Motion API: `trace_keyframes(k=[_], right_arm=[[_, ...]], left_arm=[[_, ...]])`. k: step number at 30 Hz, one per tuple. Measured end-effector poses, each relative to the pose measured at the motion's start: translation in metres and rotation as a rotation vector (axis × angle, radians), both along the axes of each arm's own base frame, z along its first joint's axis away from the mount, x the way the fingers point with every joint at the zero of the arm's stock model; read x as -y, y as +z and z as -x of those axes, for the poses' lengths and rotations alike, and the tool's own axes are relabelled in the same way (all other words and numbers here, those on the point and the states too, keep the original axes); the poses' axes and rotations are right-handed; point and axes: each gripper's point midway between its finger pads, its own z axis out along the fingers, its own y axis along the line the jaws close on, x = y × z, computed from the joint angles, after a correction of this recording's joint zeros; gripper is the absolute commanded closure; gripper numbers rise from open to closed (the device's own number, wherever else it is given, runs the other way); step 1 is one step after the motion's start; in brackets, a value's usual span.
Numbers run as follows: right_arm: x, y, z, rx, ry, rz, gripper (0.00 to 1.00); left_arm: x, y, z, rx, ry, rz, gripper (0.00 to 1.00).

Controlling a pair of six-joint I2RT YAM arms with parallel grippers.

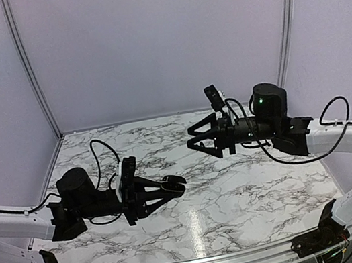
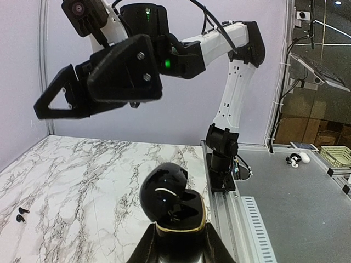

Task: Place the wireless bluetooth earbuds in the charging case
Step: Open the charging case, then pick up the left earbud from the center of the board.

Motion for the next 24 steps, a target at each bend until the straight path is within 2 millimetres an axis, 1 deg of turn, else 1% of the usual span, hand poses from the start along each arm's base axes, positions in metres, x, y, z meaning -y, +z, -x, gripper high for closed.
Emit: trace_keyframes(k=[2,4,6,7,9,12,14,18,21,23,24], right_arm=[[0.01,0.006,-0.019,0.01,-0.065,-0.003,0.31],[0.02,0.008,-0.041,0.013,-0.138,0.007,0.34],[0.028,0.004,-0.07,0.009,-0.223,0.034,0.36],[0.031,-0.002,-0.087,0.002,-0.27,0.062,0.36],[0.036,-0.021,-0.119,-0.027,-0.353,0.133,0.37],[0.041,-0.065,-0.167,-0.079,-0.461,0.285,0.41],[0.047,-0.094,-0.189,-0.11,-0.512,0.378,0.44],[0.062,-0.151,-0.225,-0.179,-0.587,0.536,0.48],[0.069,-0.176,-0.246,-0.203,-0.618,0.614,0.52],[0.069,-0.193,-0.264,-0.211,-0.629,0.657,0.53],[0.069,-0.199,-0.268,-0.214,-0.633,0.671,0.53]], left_arm=[[-0.002,-0.002,0.0,0.003,0.009,-0.002,1.0],[-0.005,-0.005,0.0,0.005,0.019,-0.006,1.0],[-0.007,-0.006,-0.002,0.007,0.031,-0.007,1.0],[-0.007,-0.006,-0.002,0.008,0.036,-0.008,1.0],[-0.007,-0.007,-0.004,0.009,0.044,-0.009,1.0],[-0.008,-0.008,-0.005,0.01,0.054,-0.011,1.0],[-0.008,-0.009,-0.006,0.011,0.057,-0.013,1.0],[-0.009,-0.009,-0.008,0.016,0.068,-0.014,1.0],[-0.009,-0.009,-0.009,0.023,0.071,-0.015,1.0],[-0.009,-0.01,-0.01,0.024,0.076,-0.016,1.0],[-0.01,-0.01,-0.01,0.024,0.077,-0.017,1.0]])
